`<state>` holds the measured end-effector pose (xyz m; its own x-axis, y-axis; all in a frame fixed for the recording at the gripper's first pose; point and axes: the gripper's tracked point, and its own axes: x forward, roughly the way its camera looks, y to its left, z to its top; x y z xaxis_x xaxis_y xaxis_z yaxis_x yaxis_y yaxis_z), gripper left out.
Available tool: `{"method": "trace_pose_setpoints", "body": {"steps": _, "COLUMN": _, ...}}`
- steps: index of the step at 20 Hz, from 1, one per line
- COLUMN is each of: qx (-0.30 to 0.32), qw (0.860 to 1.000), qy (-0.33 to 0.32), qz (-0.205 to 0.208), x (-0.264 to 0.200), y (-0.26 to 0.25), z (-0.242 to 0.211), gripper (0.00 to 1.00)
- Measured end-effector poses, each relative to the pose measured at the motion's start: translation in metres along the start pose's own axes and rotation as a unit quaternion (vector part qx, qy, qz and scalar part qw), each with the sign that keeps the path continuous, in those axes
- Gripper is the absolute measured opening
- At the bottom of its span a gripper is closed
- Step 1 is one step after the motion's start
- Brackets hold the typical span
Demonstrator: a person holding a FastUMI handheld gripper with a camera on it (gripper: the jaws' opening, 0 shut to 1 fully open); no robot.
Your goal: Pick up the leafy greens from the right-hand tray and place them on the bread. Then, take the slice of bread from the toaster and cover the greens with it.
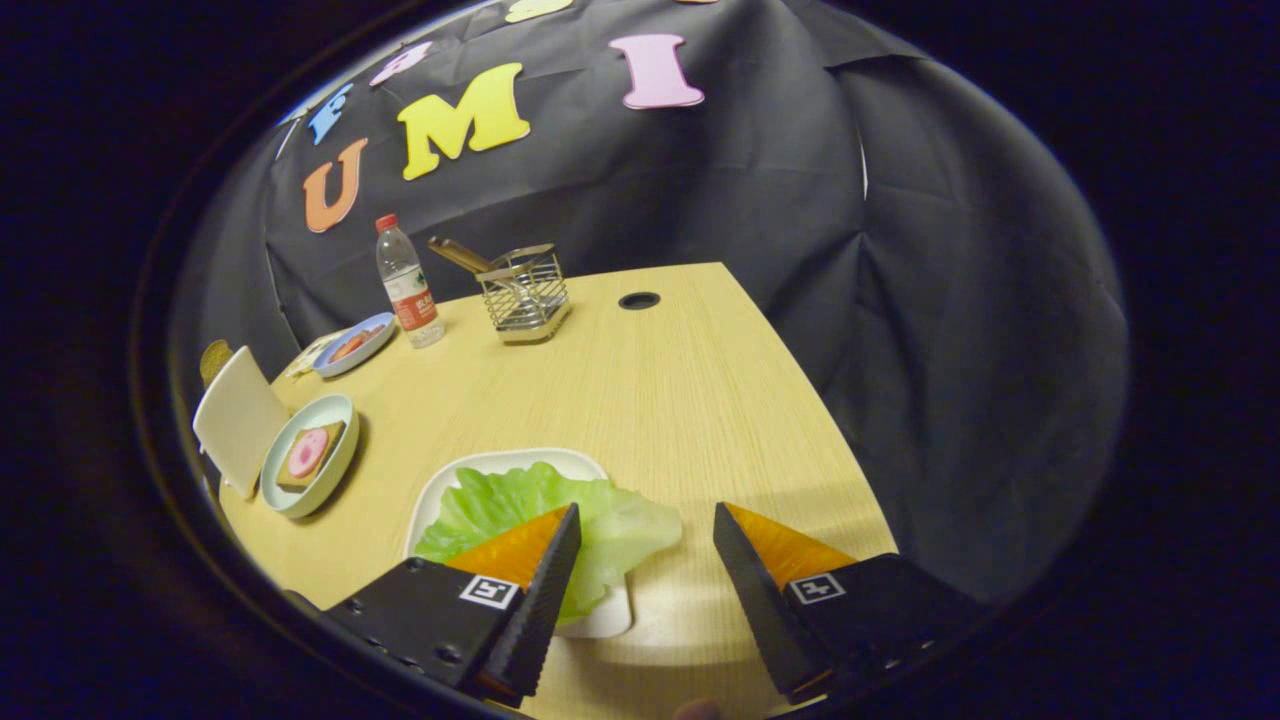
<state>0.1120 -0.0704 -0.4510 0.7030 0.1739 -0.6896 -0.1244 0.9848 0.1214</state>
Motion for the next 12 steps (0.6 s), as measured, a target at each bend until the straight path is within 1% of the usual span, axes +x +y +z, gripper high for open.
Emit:
{"method": "trace_pose_setpoints", "body": {"steps": 3, "qx": -0.002, "qw": 1.000, "qy": 0.005, "qz": 0.002, "x": 0.003, "y": 0.006, "z": -0.003, "gripper": 0.64}}
{"method": "trace_pose_setpoints", "body": {"steps": 5, "qx": -0.006, "qw": 1.000, "qy": 0.004, "qz": -0.001, "x": 0.004, "y": 0.009, "z": 0.000, "gripper": 0.63}}
{"method": "trace_pose_setpoints", "body": {"steps": 6, "qx": -0.012, "qw": 1.000, "qy": -0.001, "qz": -0.010, "x": 0.001, "y": 0.007, "z": 0.004, "gripper": 0.62}}
{"method": "trace_pose_setpoints", "body": {"steps": 7, "qx": -0.017, "qw": 1.000, "qy": -0.002, "qz": -0.014, "x": 0.002, "y": 0.008, "z": 0.004, "gripper": 0.39}}
{"method": "trace_pose_setpoints", "body": {"steps": 9, "qx": -0.021, "qw": 1.000, "qy": -0.001, "qz": -0.020, "x": -0.001, "y": 0.009, "z": 0.005, "gripper": 0.39}}
{"method": "trace_pose_setpoints", "body": {"steps": 10, "qx": -0.025, "qw": 0.999, "qy": -0.012, "qz": -0.038, "x": 0.000, "y": 0.003, "z": 0.011, "gripper": 0.27}}
{"method": "trace_pose_setpoints", "body": {"steps": 12, "qx": -0.019, "qw": 0.999, "qy": -0.007, "qz": -0.035, "x": -0.001, "y": 0.007, "z": 0.011, "gripper": 0.01}}
